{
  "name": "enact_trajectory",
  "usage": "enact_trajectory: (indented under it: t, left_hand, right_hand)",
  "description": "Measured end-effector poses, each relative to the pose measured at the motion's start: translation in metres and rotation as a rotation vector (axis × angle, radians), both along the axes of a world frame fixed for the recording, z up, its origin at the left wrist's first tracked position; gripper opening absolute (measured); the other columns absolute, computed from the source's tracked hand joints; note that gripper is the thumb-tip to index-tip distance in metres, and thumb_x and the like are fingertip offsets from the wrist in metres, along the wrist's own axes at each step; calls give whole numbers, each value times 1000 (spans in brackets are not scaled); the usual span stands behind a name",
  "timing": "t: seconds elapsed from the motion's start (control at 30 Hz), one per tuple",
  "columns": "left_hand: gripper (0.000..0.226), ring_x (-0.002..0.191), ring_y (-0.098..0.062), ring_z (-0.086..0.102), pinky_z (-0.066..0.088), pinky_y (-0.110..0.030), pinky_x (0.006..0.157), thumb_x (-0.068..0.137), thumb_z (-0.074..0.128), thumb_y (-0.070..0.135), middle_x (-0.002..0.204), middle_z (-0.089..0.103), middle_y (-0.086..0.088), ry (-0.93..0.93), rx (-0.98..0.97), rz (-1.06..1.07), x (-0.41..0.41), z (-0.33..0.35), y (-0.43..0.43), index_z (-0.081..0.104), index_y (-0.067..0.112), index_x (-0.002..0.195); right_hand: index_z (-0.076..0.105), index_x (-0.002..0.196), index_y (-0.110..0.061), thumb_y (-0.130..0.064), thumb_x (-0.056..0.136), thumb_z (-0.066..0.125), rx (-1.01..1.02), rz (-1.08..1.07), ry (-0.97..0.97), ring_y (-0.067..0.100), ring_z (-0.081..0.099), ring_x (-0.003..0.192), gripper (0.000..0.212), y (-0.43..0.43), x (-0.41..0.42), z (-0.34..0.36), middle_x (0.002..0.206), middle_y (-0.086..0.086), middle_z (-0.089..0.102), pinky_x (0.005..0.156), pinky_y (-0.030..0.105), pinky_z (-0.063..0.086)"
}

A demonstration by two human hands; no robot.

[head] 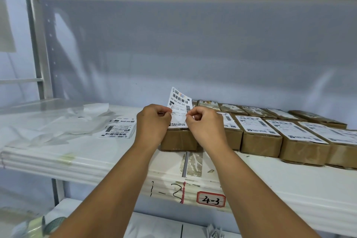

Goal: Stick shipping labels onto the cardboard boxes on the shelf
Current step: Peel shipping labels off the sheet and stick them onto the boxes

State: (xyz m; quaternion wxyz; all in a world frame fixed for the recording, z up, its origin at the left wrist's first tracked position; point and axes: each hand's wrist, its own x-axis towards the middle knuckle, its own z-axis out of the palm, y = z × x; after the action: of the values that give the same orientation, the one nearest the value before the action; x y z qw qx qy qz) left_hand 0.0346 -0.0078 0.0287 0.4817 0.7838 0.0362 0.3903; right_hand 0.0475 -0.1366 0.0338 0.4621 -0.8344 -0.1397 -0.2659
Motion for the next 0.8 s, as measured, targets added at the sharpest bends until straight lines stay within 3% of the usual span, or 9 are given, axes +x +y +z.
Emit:
enact_trajectory:
  t: [0.2,0.53,0.8]
  left_hand:
    - [15,77,-8,57,32,-8,68,83,60,4,97,70,-2,-39,119,30,1,-3,-2,74,8,88]
    - [16,83,-18,64,40,-14,76,81,59,0,95,69,-6,-90,256,35,4,-6,-2,73,4,87]
    - [14,88,-20,58,39,-22,74,83,56,8,96,63,-6,-35,360,50,4,-9,-5,70,7,85]
  right_hand:
    - [68,78,-19,-18,82,59,-26,-13,3,6,50,58,10,-1,-3,0,64,-8,58,52,15,38]
    - [63,75,-16,-17,79,59,-108,-41,-36,13,49,65,6,0,-3,-1,65,-3,57,58,26,40]
    - [63,75,-15,-17,78,59,-133,-17,-32,11,45,60,5,1,-2,-1,64,-1,55,54,22,36]
